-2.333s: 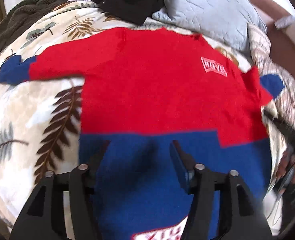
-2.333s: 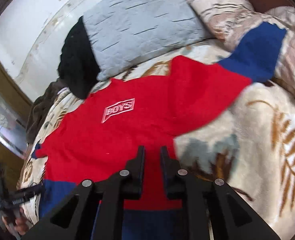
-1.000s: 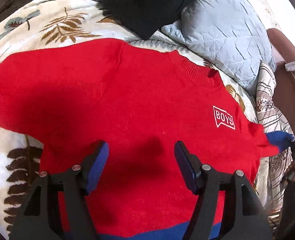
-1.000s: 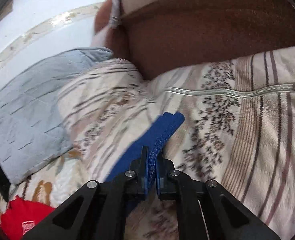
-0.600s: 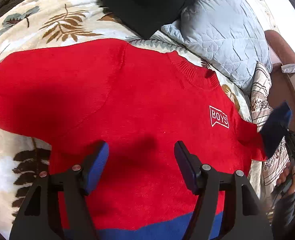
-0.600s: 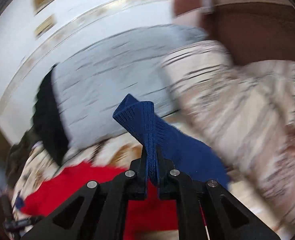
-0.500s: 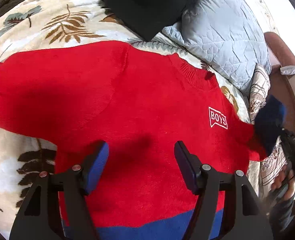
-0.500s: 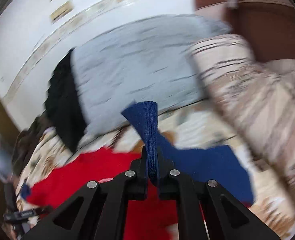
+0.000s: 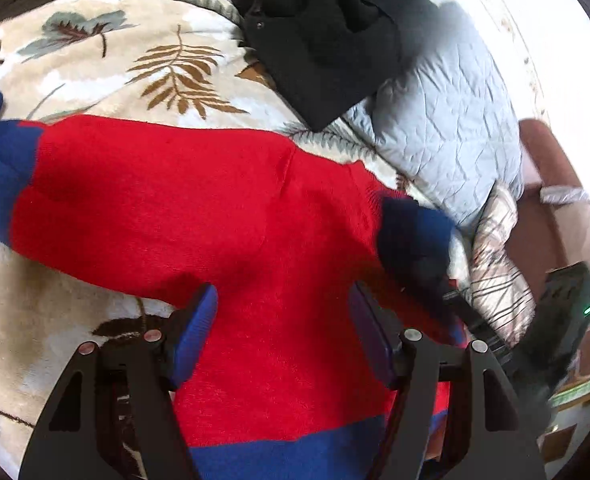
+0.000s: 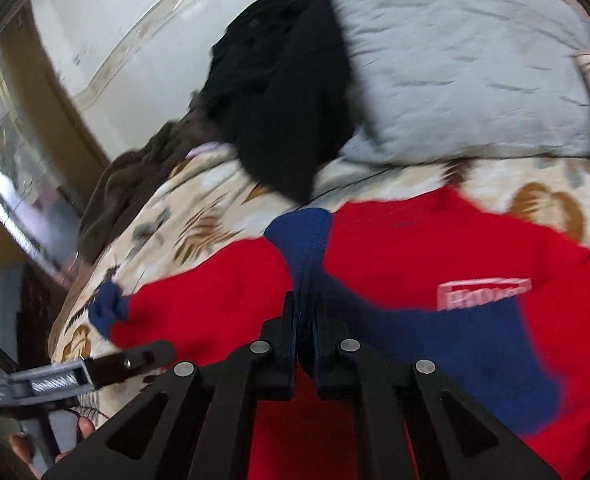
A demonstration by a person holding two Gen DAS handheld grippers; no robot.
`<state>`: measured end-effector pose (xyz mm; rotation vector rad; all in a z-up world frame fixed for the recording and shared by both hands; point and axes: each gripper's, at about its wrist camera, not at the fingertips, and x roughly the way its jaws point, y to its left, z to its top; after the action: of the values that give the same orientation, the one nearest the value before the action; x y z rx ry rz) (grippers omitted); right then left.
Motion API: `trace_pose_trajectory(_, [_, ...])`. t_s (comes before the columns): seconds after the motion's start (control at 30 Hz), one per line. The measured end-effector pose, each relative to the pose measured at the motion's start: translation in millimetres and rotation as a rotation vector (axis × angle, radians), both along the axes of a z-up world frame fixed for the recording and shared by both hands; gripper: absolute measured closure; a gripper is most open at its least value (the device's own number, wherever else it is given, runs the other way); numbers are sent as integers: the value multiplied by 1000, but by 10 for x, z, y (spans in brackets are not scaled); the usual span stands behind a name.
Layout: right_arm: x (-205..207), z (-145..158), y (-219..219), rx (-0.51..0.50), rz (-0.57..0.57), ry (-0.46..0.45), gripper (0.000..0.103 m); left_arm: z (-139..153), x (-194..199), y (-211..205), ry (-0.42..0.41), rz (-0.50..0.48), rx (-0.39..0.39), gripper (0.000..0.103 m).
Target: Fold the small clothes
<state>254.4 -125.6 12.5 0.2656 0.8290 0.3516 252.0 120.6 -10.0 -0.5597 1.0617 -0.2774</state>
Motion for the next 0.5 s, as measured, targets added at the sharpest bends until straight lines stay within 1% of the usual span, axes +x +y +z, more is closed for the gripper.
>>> trace_pose_trajectory(0.07, [5, -157, 197, 14, 30, 48, 91, -26, 9, 38, 3, 5, -33, 36])
trace_pose_trajectory(0.1, [13, -246, 269, 17, 43, 87, 90, -48, 18, 43, 12, 3, -46, 36])
trace_pose_trajectory(0.13, [3, -359, 343, 19, 64, 140, 90, -71, 29, 36, 21, -3, -59, 36])
trace_pose_trajectory(0.17, [-24, -427, 384, 23, 85, 172, 90, -104, 41, 15, 33, -14, -73, 36])
trace_pose_trajectory(0.23, [-136, -497, 398, 29, 123, 203, 89, -162, 48, -50, 55, -44, -102, 36])
trace_pose_trajectory(0.27, [-202, -483, 361, 30, 132, 199, 88, -202, 65, -110, 73, -66, -117, 36])
trace_pose_trajectory(0.33, [-328, -417, 183, 51, 126, 174, 85, -259, 81, -230, 95, -105, -133, 36])
trace_pose_trajectory(0.37, [-389, -380, 45, 67, 107, 161, 81, -280, 88, -304, 104, -126, -134, 36])
trace_pose_trajectory(0.43, [-496, -327, -345, 83, 33, 144, 76, -324, 104, -486, 117, -166, -120, 36])
trace_pose_trajectory(0.5, [-585, -299, -779, 86, -57, 133, 76, -350, 118, -639, 105, -170, -102, 36])
